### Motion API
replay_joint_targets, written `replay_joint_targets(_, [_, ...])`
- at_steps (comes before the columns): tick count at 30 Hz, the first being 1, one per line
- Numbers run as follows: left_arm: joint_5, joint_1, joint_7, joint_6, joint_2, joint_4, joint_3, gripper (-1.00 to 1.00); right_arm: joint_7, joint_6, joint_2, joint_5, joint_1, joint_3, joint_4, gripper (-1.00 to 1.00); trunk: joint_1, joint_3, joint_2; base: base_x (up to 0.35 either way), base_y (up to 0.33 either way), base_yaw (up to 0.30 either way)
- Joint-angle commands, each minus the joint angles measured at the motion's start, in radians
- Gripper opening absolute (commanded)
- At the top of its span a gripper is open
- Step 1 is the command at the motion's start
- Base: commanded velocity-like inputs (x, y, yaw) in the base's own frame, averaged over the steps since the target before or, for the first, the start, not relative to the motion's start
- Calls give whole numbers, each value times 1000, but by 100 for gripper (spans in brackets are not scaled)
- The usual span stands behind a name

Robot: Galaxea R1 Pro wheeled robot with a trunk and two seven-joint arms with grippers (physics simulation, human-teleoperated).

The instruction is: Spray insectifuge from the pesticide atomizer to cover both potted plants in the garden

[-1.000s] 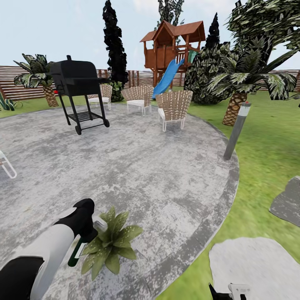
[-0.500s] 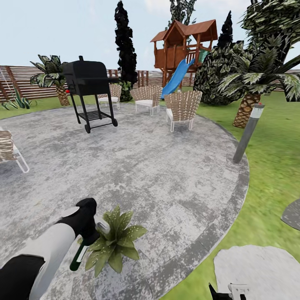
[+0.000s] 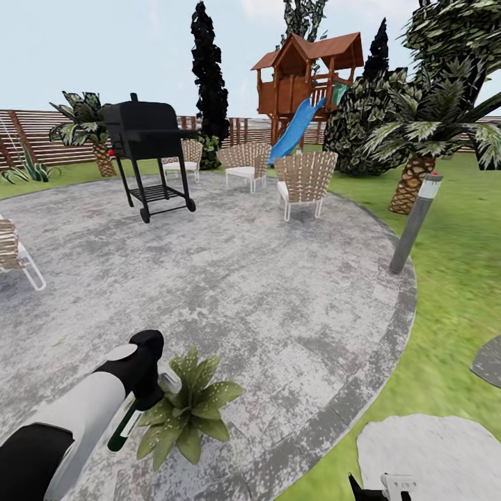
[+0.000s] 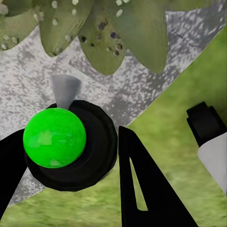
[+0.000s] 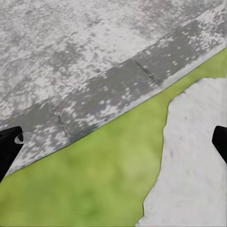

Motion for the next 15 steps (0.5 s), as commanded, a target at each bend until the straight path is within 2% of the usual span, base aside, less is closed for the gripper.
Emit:
replay_joint_targets(1, [-6,-1,-9,8,-2,-2,-4,-100,8,-2,0,2,-1,-9,0,100,0,-1,0,308,-22,0])
replay_joint_targets(4, [-6,-1,-8,9,-9,-2,-3,-100,8,-2,1,2,-1,-9,0,100,0,-1,0,257,-9,0])
replay_joint_targets(8, [-6,1,-8,9,-2,-2,-5,-100,8,-2,1,2,-1,-9,0,100,0,-1,0,38,-1,22])
replay_joint_targets(11, [-6,2,-8,9,4,-2,-4,-100,8,-2,1,2,-1,-9,0,100,0,-1,0,3,0,238])
replay_joint_targets(15, [-6,5,-8,9,-2,-2,-3,-100,8,-2,1,2,-1,-9,0,100,0,-1,0,0,0,272])
